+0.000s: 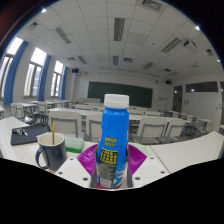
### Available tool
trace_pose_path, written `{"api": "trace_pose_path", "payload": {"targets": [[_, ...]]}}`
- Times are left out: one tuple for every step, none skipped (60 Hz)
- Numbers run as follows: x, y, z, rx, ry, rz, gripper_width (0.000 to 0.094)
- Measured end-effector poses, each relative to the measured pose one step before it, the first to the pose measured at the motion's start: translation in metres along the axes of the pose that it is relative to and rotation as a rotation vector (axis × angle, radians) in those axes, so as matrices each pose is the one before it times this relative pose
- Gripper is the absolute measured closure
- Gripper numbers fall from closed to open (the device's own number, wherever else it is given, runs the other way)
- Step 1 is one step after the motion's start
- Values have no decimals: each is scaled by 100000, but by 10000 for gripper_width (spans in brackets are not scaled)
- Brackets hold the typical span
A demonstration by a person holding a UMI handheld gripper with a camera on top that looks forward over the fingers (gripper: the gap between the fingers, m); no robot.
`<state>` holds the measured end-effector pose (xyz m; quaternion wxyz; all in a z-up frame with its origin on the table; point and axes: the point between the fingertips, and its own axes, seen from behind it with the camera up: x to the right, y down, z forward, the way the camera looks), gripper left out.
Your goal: Pour water
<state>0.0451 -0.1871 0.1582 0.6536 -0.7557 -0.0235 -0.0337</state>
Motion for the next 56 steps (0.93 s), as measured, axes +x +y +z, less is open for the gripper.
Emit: {"api": "trace_pose_path", "payload": {"targets": [[13, 86, -443, -578, -142, 61, 504], [-10, 107, -421, -736, -138, 81, 474], [21, 65, -526, -911, -210, 78, 445], [34, 24, -530, -891, -218, 213, 415], [15, 49, -516, -1017, -288, 192, 378], [-119, -370, -1515, -467, -351, -156, 345], [-439, 56, 2106, -1023, 184, 22, 319], [66, 120, -715, -1099, -84, -5, 272], [-19, -64, -703, -844, -506, -52, 197], [-68, -111, -754, -354, -889, -498, 119], [-134, -194, -793, 240, -876, -338, 66], [-7, -364, -840, 641, -448, 59, 80], [11, -265, -858, 378, -231, 262, 104], [-554, 309, -1228, 104, -224, 421, 109], [-358, -243, 1630, 76, 61, 476, 105], [-225, -161, -830, -282, -312, 393, 97], [-204, -110, -1082, -133, -552, 380, 87], [-239, -15, -1101, -140, -644, 240, 81], [-190, -5, -1112, -145, -488, 111, 80], [-185, 22, -1170, -170, -413, 2, 79], [-213, 119, -1009, -247, -231, 89, 86], [-394, 261, 511, -367, -234, -25, 89], [-285, 211, -1113, -640, -262, -105, 85], [-339, 218, -1130, -547, -372, -61, 86], [-368, 191, -1154, -467, -336, 6, 85], [-441, 242, -1159, -466, -306, 80, 85], [-459, 280, -1181, -515, -249, 102, 88], [-289, 201, -1214, -358, -444, 97, 87], [-593, 319, 339, -173, -415, 104, 88], [-493, 144, -1051, -1, -602, 183, 88], [-533, 144, -1005, 13, -643, 298, 89], [-515, 196, -994, -34, -754, 311, 86], [-505, 201, -937, -137, -783, 328, 84], [-515, 186, -920, -144, -833, 347, 81], [-595, 55, -528, -202, -785, 447, 81], [-534, 223, -772, -310, -755, 532, 82], [-481, 372, 93, -297, -389, 568, 80], [-457, 222, -669, -347, -527, 520, 80], [-420, 174, -637, -69, -498, 612, 80], [-416, 111, -556, 95, -454, 743, 78], [-400, 113, -565, 119, -509, 678, 79], [-403, 150, -542, -22, -604, 421, 81], [-372, 162, -517, 11, -664, 193, 80], [-254, 23, -467, 208, -498, 226, 81], [-263, 31, -449, 443, -495, 350, 82], [-51, -10, 143, 353, -427, 573, 82], [-148, 87, -371, 337, -215, 548, 79], [-63, 78, -324, 347, -122, 582, 77], [-39, 31, -310, 485, -1, 688, 79], [-32, 28, -317, 507, 71, 840, 78], [16, 42, -303, 402, 102, 849, 75], [-8, 13, -239, 349, -51, 796, 74], [-74, -240, -263, 110, -215, 622, 75], [107, 63, 159, 416, -421, 652, 77], [-24, 40, -82, 277, -454, 555, 79], [40, 42, -124, 259, -477, 521, 78]]}}
